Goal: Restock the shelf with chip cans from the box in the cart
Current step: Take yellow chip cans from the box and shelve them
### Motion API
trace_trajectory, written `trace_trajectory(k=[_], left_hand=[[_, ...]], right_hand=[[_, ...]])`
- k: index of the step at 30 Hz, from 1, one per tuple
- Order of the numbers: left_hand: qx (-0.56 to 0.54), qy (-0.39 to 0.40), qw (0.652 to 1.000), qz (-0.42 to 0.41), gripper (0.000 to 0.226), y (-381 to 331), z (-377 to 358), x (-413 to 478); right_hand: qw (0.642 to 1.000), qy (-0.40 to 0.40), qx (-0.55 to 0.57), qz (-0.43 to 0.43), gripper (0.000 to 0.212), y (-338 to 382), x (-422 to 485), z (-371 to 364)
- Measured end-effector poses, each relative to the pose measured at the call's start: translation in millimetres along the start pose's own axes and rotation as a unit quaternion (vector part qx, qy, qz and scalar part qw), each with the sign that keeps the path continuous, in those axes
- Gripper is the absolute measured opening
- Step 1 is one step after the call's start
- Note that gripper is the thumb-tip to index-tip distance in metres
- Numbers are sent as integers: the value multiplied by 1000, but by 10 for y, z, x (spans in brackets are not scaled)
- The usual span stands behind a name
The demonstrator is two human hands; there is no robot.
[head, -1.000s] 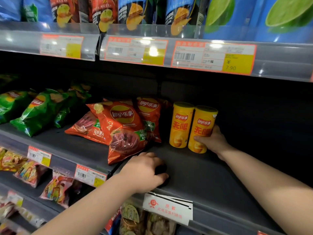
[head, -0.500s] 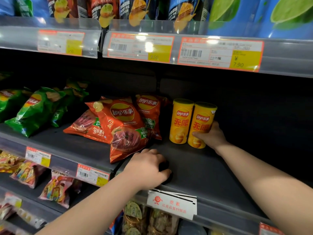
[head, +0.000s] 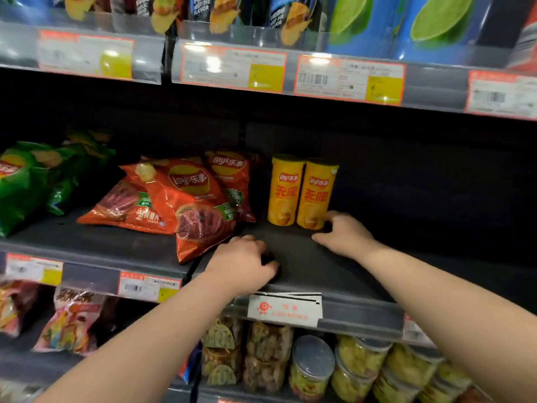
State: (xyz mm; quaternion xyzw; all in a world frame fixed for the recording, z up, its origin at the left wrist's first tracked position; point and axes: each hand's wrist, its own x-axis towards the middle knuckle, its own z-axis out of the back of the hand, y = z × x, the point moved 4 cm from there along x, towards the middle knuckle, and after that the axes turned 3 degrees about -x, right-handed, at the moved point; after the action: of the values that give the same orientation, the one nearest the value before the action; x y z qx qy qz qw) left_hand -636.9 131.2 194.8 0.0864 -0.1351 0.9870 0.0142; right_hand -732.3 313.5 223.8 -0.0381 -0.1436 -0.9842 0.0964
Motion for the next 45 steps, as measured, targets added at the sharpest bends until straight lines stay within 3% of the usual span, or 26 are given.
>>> trace_trajectory(k=[6, 11, 20, 25, 28, 32, 37, 45], left_hand=[[-7, -59, 997, -53, 38, -94, 117, -95], [-38, -100, 988, -114, 31, -301, 172, -355], [-55, -99, 977, -182, 33, -356, 0, -934], [-1, -51, 991, -125, 37, -370, -196, -1260], [8, -22, 996, -85, 56, -462, -346, -1522], [47, 51, 997, -25, 39, -595, -619, -1923], [49, 139, 988, 53, 47, -611, -891, -2513], [60, 155, 971, 174, 45, -381, -1044, -3549]], right_hand=[[989, 10, -147, 29, 44, 99, -656, 181], [991, -34, -118, 43, 41, 113, -1146, 154], [982, -75, -109, 133, 34, 323, -1689, -84], [977, -42, -95, 184, 36, 314, -1939, -293], [975, 3, -110, 193, 36, 199, -2132, -437], [968, 62, -116, 212, 34, 16, -2454, -654], [945, 147, -144, 254, 37, -63, -2869, -939], [901, 230, -139, 341, 41, 178, -3481, -1359]])
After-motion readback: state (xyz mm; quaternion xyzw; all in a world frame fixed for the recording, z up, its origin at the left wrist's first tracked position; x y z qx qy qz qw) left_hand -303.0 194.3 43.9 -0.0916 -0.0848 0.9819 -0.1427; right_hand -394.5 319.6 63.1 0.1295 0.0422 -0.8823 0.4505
